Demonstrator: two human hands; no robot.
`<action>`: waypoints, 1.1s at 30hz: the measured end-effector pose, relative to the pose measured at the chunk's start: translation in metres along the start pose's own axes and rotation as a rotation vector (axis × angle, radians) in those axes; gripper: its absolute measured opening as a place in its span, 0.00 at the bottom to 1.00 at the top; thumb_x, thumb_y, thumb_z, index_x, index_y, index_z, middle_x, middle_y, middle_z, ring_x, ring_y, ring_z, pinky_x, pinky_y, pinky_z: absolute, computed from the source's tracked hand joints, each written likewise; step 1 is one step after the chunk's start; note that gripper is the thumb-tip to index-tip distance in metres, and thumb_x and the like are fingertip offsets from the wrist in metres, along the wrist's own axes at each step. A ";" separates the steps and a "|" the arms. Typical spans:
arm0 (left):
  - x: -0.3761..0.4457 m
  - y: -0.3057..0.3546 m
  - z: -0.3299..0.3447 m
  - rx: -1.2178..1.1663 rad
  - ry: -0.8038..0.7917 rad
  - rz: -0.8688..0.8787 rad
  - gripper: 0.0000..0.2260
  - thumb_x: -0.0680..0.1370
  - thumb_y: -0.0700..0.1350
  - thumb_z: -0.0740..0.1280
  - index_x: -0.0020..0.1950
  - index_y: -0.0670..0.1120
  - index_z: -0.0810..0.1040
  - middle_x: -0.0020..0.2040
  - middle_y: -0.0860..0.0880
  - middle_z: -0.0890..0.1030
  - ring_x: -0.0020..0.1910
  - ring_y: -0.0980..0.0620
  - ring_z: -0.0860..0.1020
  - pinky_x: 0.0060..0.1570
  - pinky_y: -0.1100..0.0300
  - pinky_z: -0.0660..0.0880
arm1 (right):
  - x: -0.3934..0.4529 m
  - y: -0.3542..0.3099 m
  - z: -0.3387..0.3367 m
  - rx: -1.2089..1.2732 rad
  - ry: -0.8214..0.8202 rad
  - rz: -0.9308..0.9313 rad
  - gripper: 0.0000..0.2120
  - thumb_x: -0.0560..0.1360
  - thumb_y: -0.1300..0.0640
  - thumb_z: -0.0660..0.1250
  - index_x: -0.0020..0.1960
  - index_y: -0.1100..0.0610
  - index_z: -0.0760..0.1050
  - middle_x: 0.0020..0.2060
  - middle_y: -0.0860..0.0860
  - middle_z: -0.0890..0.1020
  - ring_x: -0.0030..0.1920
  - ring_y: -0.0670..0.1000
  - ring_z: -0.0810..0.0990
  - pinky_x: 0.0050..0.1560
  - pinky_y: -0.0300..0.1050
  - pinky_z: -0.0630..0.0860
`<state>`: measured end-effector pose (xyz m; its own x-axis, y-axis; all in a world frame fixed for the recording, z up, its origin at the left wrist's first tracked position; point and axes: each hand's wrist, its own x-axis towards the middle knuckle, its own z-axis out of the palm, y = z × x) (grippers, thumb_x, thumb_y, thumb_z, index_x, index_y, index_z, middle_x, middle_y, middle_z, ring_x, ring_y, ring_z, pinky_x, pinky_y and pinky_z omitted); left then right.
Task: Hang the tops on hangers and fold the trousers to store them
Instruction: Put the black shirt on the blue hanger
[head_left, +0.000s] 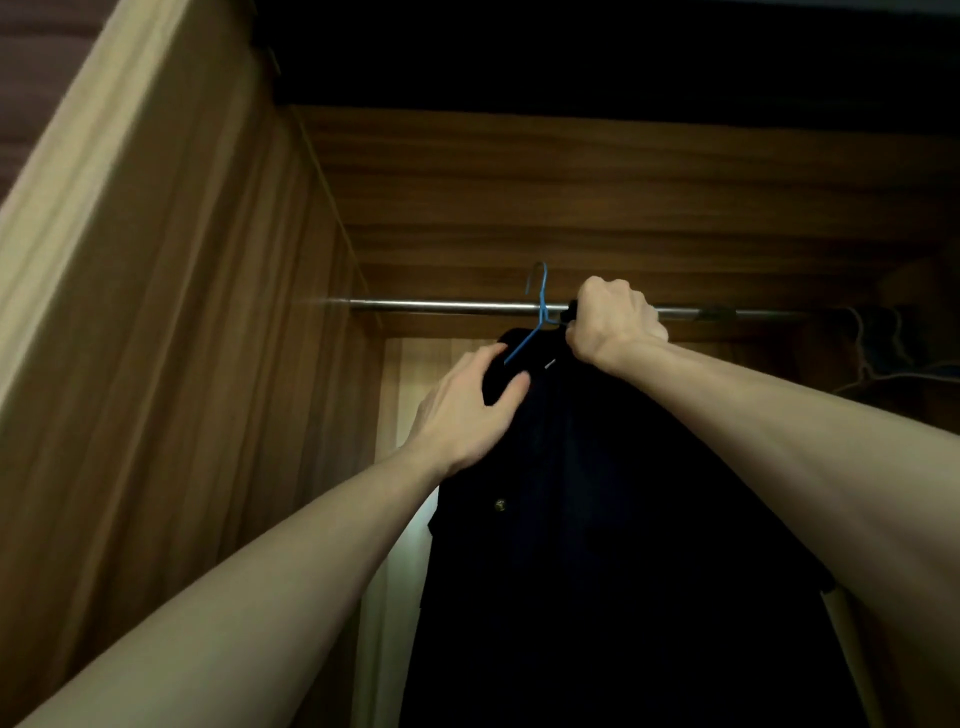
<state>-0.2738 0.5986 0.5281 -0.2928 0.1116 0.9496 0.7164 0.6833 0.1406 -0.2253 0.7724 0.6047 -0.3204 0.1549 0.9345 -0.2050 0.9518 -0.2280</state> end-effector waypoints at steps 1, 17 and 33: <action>0.000 -0.002 0.002 0.031 -0.013 0.001 0.27 0.79 0.65 0.60 0.77 0.58 0.68 0.71 0.56 0.75 0.69 0.51 0.75 0.68 0.48 0.73 | 0.001 0.001 0.003 -0.009 -0.010 0.000 0.05 0.79 0.59 0.70 0.52 0.54 0.75 0.54 0.57 0.80 0.59 0.63 0.81 0.45 0.51 0.70; -0.019 -0.008 0.003 0.057 -0.037 -0.005 0.26 0.80 0.60 0.61 0.77 0.56 0.66 0.70 0.53 0.75 0.69 0.50 0.74 0.66 0.45 0.75 | -0.030 -0.023 0.025 -0.069 -0.171 -0.032 0.11 0.81 0.54 0.70 0.62 0.57 0.78 0.60 0.57 0.81 0.62 0.61 0.81 0.47 0.50 0.71; -0.025 0.068 -0.029 -0.153 -0.004 0.009 0.19 0.85 0.56 0.60 0.75 0.53 0.73 0.71 0.51 0.76 0.72 0.50 0.73 0.73 0.48 0.69 | -0.061 0.002 -0.057 0.262 -0.460 0.114 0.14 0.83 0.52 0.65 0.56 0.63 0.80 0.43 0.55 0.87 0.36 0.52 0.88 0.32 0.42 0.80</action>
<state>-0.1989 0.6213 0.5222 -0.2878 0.1203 0.9501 0.8071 0.5645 0.1730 -0.1535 0.7802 0.5626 -0.7138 0.0655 0.6973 -0.3500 0.8290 -0.4361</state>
